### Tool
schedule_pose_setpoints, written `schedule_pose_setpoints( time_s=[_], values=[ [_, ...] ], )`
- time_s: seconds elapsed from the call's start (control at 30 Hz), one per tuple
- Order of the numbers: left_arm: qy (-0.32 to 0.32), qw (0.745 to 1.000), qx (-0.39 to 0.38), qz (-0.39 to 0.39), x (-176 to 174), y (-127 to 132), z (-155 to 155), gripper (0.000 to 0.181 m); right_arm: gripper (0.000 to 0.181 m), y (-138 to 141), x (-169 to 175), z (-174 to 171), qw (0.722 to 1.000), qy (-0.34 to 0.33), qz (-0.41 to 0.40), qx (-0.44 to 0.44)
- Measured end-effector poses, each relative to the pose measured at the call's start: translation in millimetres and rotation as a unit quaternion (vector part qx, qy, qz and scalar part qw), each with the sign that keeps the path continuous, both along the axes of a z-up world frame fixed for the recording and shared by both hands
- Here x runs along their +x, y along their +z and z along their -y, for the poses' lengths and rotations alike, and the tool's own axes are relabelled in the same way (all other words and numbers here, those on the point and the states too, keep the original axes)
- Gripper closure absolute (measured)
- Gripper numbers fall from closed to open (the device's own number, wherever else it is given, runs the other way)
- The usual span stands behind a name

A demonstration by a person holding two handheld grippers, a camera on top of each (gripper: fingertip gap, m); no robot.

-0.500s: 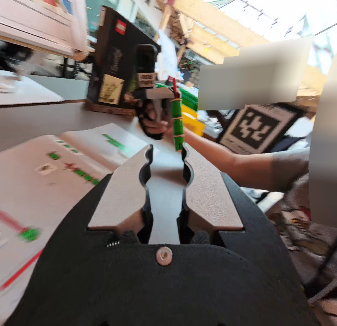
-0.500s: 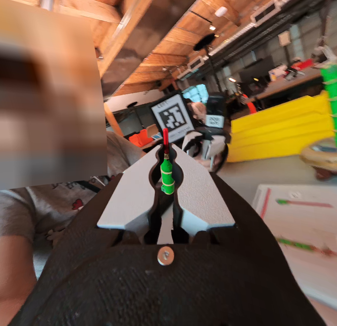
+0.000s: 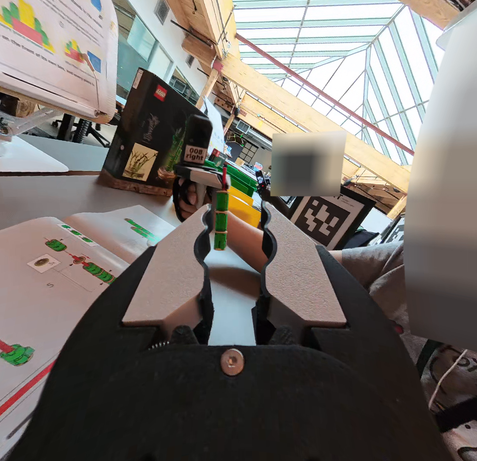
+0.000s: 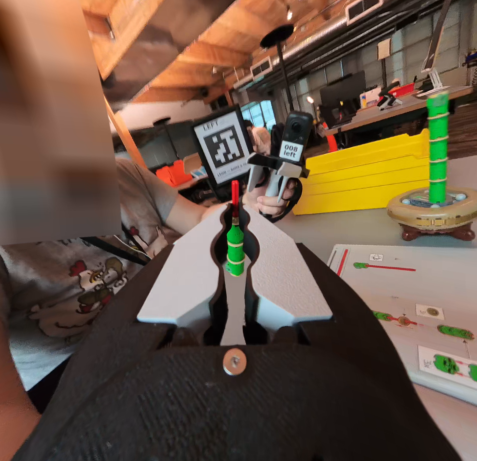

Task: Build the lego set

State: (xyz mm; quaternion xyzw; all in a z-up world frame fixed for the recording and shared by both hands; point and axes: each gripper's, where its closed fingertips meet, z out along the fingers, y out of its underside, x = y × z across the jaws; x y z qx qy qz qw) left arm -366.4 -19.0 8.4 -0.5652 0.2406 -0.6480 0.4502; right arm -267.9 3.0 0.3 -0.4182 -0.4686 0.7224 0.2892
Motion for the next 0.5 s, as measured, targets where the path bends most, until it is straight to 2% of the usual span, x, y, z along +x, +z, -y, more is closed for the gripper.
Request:
schedule_pose_setpoints(
  time_s=[0.1, 0.2, 0.5],
  values=[
    [-0.004, 1.000, -0.013, 0.002, -0.8, -4.7, -3.3, 0.148, 0.179, -5.5, 7.4, -17.5, 0.998, -0.010, -0.017, -0.052],
    [-0.013, 1.000, -0.018, -0.017, 4.8, -13.7, -3.3, 0.149, 0.179, -14.7, 5.9, -21.1, 0.999, -0.019, 0.002, -0.047],
    [-0.020, 0.999, -0.001, -0.040, 11.2, -17.3, 2.1, 0.150, 0.179, -11.0, 3.0, -15.2, 0.999, -0.007, 0.003, -0.043]
  ],
)
